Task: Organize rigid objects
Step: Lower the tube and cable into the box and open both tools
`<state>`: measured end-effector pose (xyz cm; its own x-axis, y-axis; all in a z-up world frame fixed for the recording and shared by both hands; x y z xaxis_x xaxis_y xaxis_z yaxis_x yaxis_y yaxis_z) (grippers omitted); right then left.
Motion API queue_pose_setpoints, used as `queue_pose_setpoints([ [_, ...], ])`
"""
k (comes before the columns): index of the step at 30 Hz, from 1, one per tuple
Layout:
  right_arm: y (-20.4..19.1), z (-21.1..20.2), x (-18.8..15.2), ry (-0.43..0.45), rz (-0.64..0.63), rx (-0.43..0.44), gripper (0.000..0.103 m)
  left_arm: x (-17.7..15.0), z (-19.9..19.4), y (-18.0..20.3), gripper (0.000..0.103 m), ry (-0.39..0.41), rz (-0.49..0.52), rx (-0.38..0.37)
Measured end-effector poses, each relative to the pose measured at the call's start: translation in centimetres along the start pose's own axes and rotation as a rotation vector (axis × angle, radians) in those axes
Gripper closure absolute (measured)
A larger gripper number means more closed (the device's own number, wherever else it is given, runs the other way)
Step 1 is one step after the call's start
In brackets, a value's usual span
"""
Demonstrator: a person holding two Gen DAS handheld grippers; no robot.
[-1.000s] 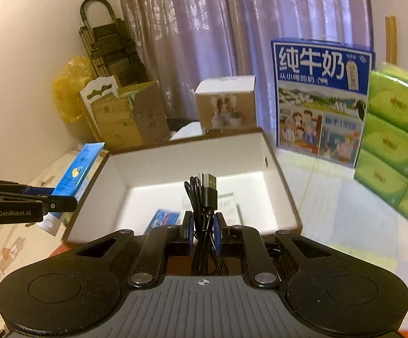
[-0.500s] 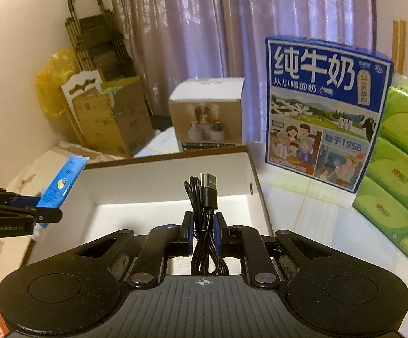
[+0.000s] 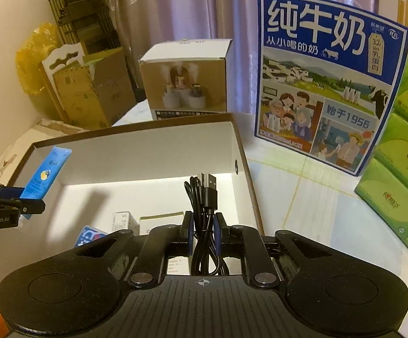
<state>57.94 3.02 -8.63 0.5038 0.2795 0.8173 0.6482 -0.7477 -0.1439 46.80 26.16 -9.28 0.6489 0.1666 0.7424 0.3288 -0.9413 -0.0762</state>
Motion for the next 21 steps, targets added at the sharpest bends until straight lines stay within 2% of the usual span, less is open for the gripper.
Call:
queue_pose_setpoints([
  [3,0.1,0.4,-0.1,-0.003,-0.007,0.003,0.093,-0.2,0.6,-0.1,0.070,-0.016,-0.005,0.000],
  [7,0.1,0.6,0.0,-0.002,-0.017,-0.007,0.092,-0.5,0.8,-0.1,0.059,-0.023,0.011,0.006],
  [9,0.2,0.7,-0.1,-0.014,-0.026,-0.020,0.091,-0.5,0.6,-0.1,0.057,-0.019,0.008,0.004],
  [12,0.4,0.3,-0.1,-0.014,-0.020,-0.027,0.078,-0.3,0.0,-0.2,0.057,-0.010,-0.007,-0.004],
  [14,0.5,-0.4,0.0,0.003,-0.010,-0.017,0.065,-0.1,-0.5,-0.3,0.057,-0.002,-0.016,-0.007],
  [16,0.3,-1.2,0.0,0.021,-0.007,-0.012,0.058,0.0,-1.0,-0.3,0.057,0.003,-0.022,-0.010],
  [21,-0.1,-2.5,0.2,0.044,-0.002,0.004,0.054,0.2,-2.0,-0.1,0.057,0.010,-0.029,-0.012],
])
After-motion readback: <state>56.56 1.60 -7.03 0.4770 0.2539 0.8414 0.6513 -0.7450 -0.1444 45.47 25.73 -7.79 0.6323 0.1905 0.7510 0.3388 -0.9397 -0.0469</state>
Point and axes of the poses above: each gripper's, at about its wrist camera, not at the fingertips, and z roughly the way its jaws point, y to its right, x to its top, the point moved 4 cm from there along z, roughly the way its jaws point, and after that the axes turned 12 degrees about y, right-handed, at the moved point
